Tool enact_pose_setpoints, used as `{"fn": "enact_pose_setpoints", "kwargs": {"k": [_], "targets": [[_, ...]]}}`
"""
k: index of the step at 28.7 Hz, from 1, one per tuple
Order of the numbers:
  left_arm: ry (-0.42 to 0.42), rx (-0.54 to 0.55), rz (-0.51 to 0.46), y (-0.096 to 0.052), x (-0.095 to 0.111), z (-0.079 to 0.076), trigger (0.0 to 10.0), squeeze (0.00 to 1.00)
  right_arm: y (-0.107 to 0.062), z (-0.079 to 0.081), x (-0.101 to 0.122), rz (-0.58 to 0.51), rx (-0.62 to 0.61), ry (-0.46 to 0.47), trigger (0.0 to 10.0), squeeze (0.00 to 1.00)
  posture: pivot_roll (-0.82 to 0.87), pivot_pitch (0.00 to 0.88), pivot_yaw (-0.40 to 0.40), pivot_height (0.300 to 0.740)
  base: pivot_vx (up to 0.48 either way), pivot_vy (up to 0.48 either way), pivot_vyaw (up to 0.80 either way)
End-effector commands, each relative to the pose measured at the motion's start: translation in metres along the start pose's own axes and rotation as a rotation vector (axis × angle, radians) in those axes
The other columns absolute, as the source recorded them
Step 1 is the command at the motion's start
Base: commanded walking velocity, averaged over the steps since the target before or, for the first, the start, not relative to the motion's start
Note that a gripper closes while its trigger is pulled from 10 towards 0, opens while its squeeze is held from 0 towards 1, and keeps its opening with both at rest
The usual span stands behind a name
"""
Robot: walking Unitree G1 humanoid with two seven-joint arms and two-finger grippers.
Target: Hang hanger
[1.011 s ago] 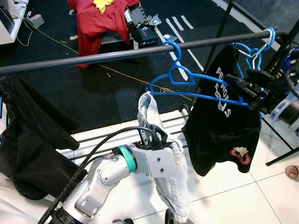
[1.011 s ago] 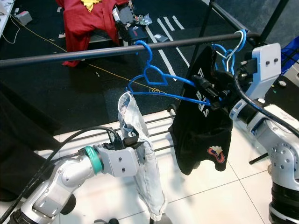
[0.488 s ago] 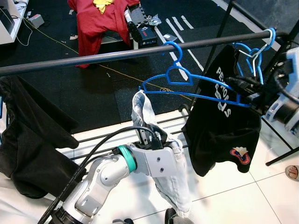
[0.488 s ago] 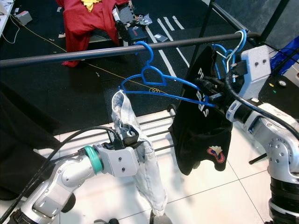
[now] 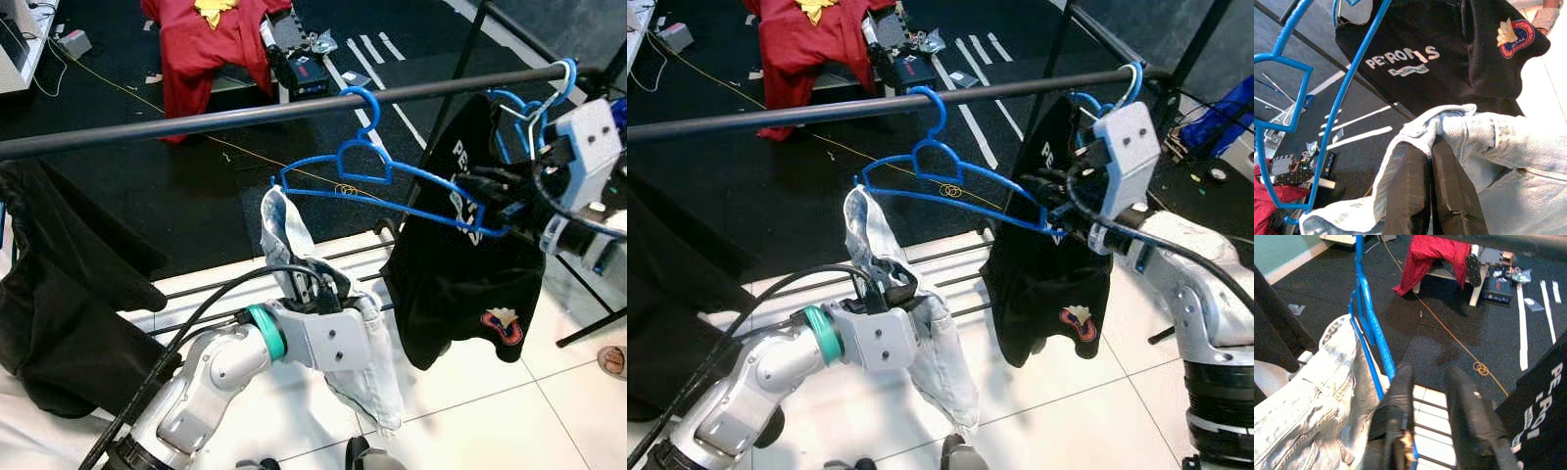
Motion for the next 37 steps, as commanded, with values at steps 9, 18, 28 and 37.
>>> {"fn": "enact_pose_setpoints", "kwargs": {"k": [9,18,28,37], "targets": [[0.001,0.003,-0.007,-0.001,0.001,-0.003,10.0,0.0,0.015,0.003,0.001,0.002,0.048,-0.083,10.0,0.0,-0.2,0.168,0.06,0.74,0.0,0.0,0.0],[0.001,0.003,-0.007,-0.001,0.001,-0.002,10.0,0.0,0.023,0.021,-0.001,0.002,0.168,-0.297,10.0,0.0,-0.19,0.171,0.066,0.74,0.0,0.0,0.0],[0.001,0.004,-0.006,-0.001,0.001,-0.001,10.0,0.0,0.03,0.027,-0.012,0.038,0.234,-0.495,10.0,0.0,-0.19,0.173,0.069,0.74,0.0,0.0,0.0],[-0.001,0.005,-0.01,0.001,0.003,-0.001,10.0,0.0,0.046,0.024,0.014,-0.128,0.17,-0.47,10.0,0.0,-0.19,0.172,0.069,0.74,0.0,0.0,0.0]]}}
Point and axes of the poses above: a point about 5 cm out from each wrist's last joint towards the gripper, its own y axis pointing out of the wrist towards the gripper, its own x axis along the axis of the wrist's last joint, z = x × y, the point moved 5 cm from there along y, pointing out of the wrist towards the gripper, and after that the axes turned 11 degrees about -y, right-handed, at the moved point
